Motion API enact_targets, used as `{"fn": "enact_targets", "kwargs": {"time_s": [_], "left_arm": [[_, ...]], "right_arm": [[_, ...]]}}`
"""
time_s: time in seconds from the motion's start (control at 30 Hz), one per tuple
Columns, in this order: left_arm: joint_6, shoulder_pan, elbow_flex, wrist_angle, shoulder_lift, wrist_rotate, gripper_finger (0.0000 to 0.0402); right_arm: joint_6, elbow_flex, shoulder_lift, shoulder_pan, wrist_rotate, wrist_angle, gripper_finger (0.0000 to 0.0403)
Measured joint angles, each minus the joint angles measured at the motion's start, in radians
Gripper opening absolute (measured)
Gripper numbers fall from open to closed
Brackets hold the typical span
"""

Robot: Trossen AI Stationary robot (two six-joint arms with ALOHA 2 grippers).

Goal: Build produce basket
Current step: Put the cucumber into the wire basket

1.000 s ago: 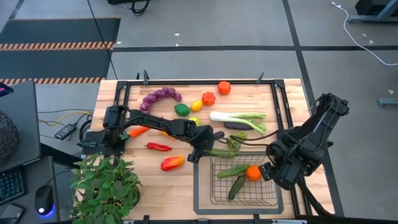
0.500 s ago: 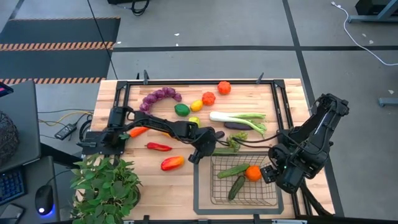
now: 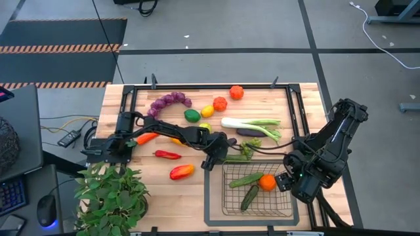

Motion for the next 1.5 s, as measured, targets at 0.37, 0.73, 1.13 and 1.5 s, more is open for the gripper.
{"fn": "enact_targets", "kwargs": {"time_s": [0.37,0.73,1.13,1.5], "left_arm": [[-0.060,0.005,0.000,-0.091,-0.023,-0.005,0.0120],[-0.213,0.056,-0.002,-0.246,-0.175,-0.024,0.0096],[-0.519,0.039,0.000,-0.135,-0.376,0.019,0.0095],[-0.688,-0.142,0.000,0.197,-0.384,0.023,0.0098]], "right_arm": [[-0.026,0.000,0.000,0.000,0.013,-0.042,0.0279],[-0.029,0.000,0.000,0.000,0.061,-0.081,0.0279],[-0.086,0.000,-0.005,-0.012,0.174,-0.105,0.0279],[-0.212,0.000,-0.094,-0.092,0.271,-0.105,0.0279]]}}
